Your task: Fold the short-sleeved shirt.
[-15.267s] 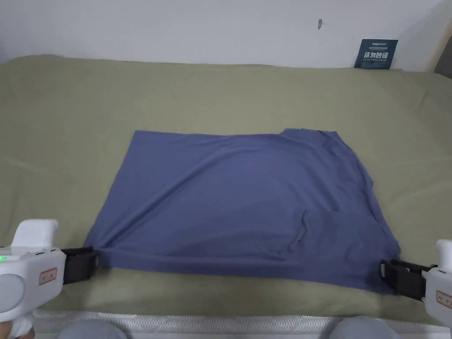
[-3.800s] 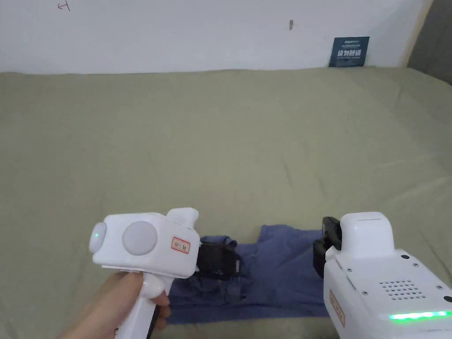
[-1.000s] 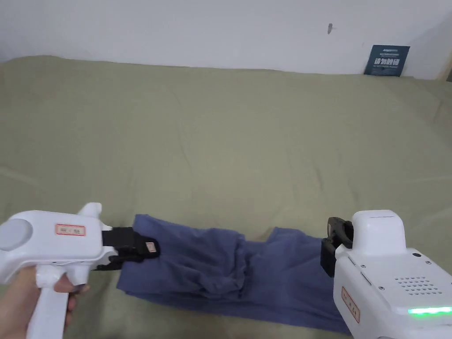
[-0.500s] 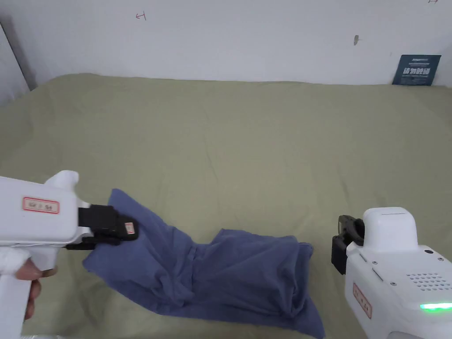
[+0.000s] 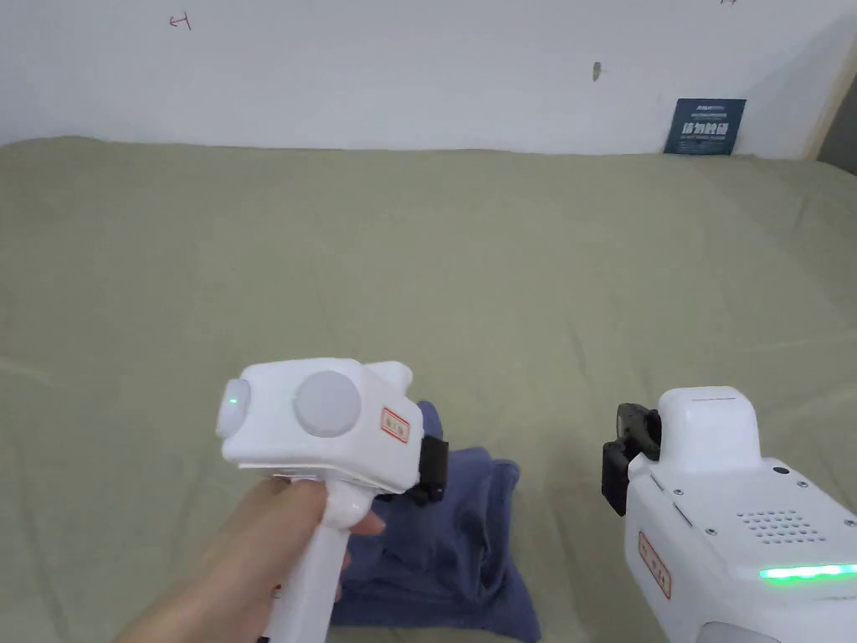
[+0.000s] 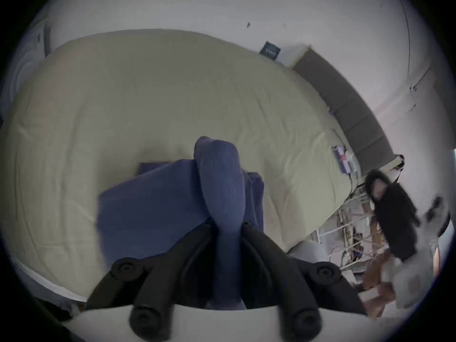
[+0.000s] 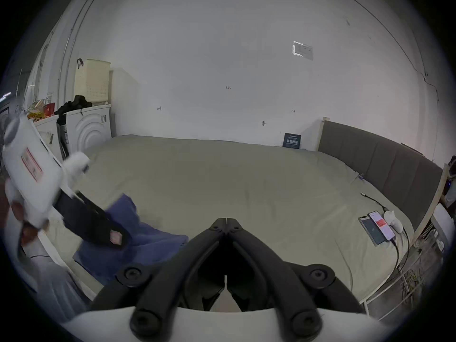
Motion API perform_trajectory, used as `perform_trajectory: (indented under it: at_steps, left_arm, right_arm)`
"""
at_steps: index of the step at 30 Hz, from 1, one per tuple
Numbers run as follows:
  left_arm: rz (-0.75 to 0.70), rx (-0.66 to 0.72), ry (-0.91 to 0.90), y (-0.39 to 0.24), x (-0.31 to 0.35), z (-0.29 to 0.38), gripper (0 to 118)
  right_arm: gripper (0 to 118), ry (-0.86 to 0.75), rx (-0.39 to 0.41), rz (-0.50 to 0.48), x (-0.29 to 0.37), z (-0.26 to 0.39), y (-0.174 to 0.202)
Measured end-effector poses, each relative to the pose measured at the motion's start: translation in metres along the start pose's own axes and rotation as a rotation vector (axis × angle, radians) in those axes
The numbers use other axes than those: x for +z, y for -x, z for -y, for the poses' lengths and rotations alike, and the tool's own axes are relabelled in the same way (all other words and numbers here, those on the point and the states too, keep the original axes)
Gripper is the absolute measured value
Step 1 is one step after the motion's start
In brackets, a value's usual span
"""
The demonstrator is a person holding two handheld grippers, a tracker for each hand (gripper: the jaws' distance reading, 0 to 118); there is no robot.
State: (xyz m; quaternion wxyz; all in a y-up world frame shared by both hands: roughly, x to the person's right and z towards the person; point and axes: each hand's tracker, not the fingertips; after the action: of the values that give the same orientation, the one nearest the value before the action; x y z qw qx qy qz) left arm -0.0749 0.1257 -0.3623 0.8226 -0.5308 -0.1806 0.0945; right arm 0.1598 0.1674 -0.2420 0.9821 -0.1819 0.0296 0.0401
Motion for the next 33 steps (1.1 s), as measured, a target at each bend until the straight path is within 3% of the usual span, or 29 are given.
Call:
perform_trajectory:
  at_steps: [2, 3, 4, 5, 6, 7, 9, 11, 12, 13, 14, 20, 23, 27, 29, 33]
  left_arm:
    - [-0.010, -0.050, 0.012, -0.011, -0.020, 0.001, 11]
    - [0.053, -0.045, -0.009, -0.009, -0.022, 0.003, 24]
    - [0.087, -0.016, -0.013, -0.007, -0.024, 0.004, 77]
    - [0.112, 0.006, -0.012, -0.006, -0.020, 0.008, 115]
    - [0.156, 0.032, -0.087, -0.015, -0.001, 0.020, 118]
    - [0.147, 0.030, -0.085, -0.016, 0.010, 0.026, 108]
    - [0.182, 0.062, -0.123, 0.006, 0.019, 0.015, 104]
    - [0.238, 0.105, -0.156, 0.027, 0.030, 0.012, 85]
    - [0.270, 0.133, -0.173, 0.033, 0.033, 0.013, 63]
    - [0.316, 0.163, -0.162, 0.043, 0.031, 0.016, 11]
    - [0.346, 0.193, -0.161, 0.052, 0.029, 0.018, 0]
    - [0.469, 0.211, -0.064, 0.058, -0.010, 0.032, 0]
    - [0.582, 0.306, 0.047, 0.056, -0.049, 0.045, 0]
    - [0.535, 0.229, 0.056, 0.057, -0.079, 0.054, 0]
    - [0.550, 0.267, 0.041, 0.061, -0.076, 0.055, 0]
    - [0.504, 0.204, 0.033, 0.057, -0.071, 0.050, 0]
  right_arm:
    - [0, 0.013, -0.006, 0.010, -0.003, 0.003, -0.005]
    - [0, 0.018, -0.011, 0.013, -0.004, 0.004, -0.007]
    - [0, 0.019, -0.019, 0.017, -0.003, 0.006, -0.010]
    - [0, 0.022, -0.025, 0.019, -0.003, 0.007, -0.012]
    - [0, 0.026, -0.026, 0.021, -0.003, 0.008, -0.014]
    - [0, 0.028, -0.026, 0.026, -0.004, 0.009, -0.015]
    - [0, 0.031, -0.032, 0.030, -0.005, 0.009, -0.017]
    - [0, 0.029, -0.040, 0.027, -0.005, 0.008, -0.016]
    - [0, 0.028, -0.040, 0.028, -0.005, 0.009, -0.016]
    - [0, 0.027, -0.041, 0.025, -0.005, 0.009, -0.016]
    - [0, 0.028, -0.043, 0.024, -0.005, 0.009, -0.015]
    - [0, 0.046, -0.036, 0.016, -0.006, 0.013, -0.010]
    - [0, 0.060, -0.032, 0.015, -0.007, 0.016, -0.009]
    - [0, 0.078, -0.016, 0.020, -0.006, 0.021, -0.010]
    - [0, 0.091, -0.015, 0.021, -0.008, 0.024, -0.012]
    - [0, 0.111, -0.033, 0.014, -0.012, 0.028, -0.013]
